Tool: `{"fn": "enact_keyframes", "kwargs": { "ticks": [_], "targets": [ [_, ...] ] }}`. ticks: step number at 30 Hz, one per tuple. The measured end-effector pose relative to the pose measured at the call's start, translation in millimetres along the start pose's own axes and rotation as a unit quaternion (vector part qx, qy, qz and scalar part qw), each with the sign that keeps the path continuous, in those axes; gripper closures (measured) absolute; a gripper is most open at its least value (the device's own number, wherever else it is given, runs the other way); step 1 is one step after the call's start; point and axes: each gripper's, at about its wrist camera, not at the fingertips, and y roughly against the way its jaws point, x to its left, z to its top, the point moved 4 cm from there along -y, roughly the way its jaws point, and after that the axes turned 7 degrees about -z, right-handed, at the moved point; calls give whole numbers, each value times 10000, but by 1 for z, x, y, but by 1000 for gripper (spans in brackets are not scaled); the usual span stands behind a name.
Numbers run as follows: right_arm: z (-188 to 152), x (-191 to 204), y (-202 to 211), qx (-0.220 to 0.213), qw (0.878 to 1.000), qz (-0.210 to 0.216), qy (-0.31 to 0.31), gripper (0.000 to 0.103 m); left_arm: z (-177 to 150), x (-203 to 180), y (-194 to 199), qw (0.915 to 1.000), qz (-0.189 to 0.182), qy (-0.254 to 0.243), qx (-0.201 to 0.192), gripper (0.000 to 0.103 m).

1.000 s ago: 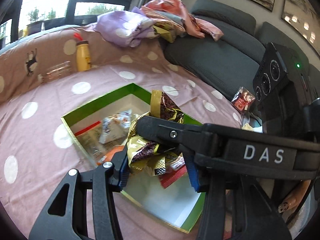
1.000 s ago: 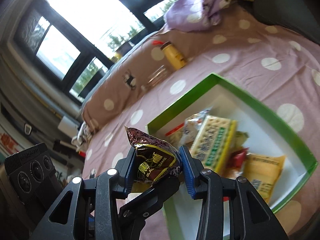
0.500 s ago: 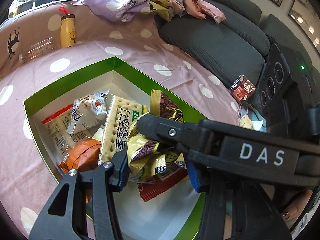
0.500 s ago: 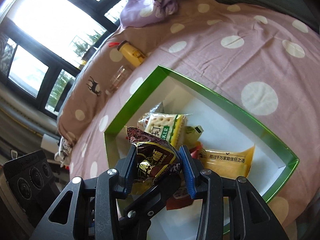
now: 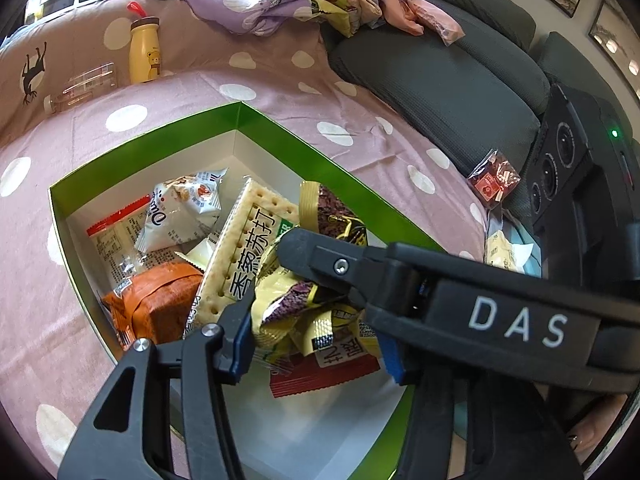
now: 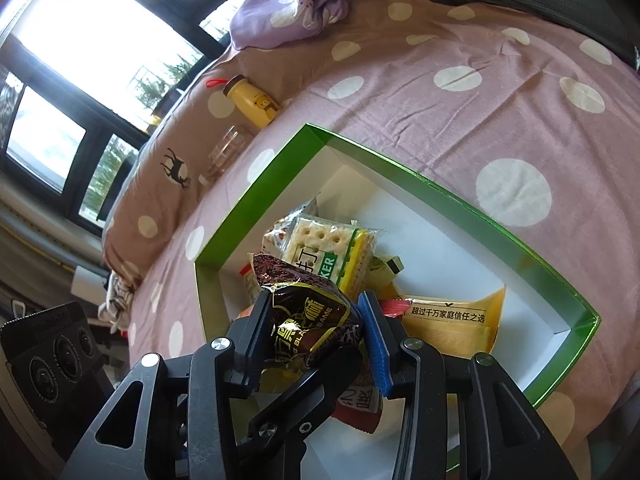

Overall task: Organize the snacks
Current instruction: 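Carry the gold candy wrapper over the green box and open the right gripper, then withdraw the right gripper from the box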

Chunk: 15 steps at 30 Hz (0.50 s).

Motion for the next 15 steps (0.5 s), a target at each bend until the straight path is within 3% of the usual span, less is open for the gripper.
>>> {"fn": "enact_keyframes", "kwargs": {
  "ticks": [6, 15],
  "targets": [
    [-1, 5, 1, 27, 10000, 28, 90, 55, -2, 2, 7, 9998, 197, 91, -48, 45],
    [-2, 18, 24, -503, 9979, -319, 257, 34, 1, 0, 39, 9920, 1177, -79, -448, 19]
  ]
}}
